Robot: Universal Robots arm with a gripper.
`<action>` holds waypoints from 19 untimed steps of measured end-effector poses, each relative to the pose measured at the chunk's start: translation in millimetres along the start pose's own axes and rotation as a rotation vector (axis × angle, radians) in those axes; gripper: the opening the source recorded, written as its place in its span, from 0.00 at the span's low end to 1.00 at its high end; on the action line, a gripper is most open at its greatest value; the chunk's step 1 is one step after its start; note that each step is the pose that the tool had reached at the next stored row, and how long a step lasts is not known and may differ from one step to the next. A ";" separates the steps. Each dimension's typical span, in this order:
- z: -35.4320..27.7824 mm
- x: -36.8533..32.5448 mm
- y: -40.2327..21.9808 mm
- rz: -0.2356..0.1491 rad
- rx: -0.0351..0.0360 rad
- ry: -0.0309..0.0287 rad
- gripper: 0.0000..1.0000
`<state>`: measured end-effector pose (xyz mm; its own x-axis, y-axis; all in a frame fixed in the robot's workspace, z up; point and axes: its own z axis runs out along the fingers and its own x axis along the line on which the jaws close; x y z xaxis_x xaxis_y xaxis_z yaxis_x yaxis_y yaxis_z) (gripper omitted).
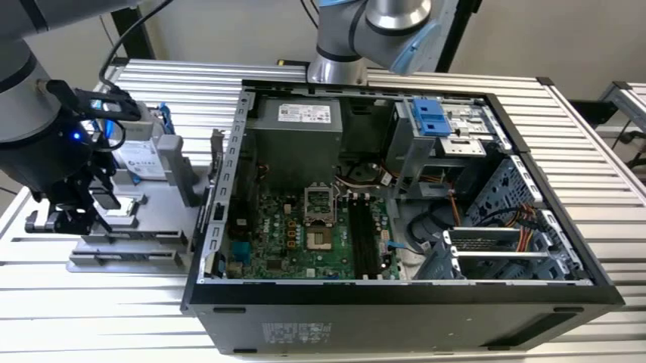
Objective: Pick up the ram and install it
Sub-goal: 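Pick up the ram and move it above insertion slot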
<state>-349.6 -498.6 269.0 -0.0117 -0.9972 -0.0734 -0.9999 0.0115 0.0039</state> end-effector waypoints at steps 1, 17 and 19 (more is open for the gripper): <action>1.3 0.1 0.0 0.000 -0.0001 0.0000 1.00; 11.6 0.9 0.0 0.000 -0.0001 0.0000 1.00; 15.0 1.1 -0.1 0.000 -0.0001 0.0000 1.00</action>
<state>-349.6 -498.6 254.0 -0.0117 -0.9972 -0.0734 -0.9999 0.0114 0.0040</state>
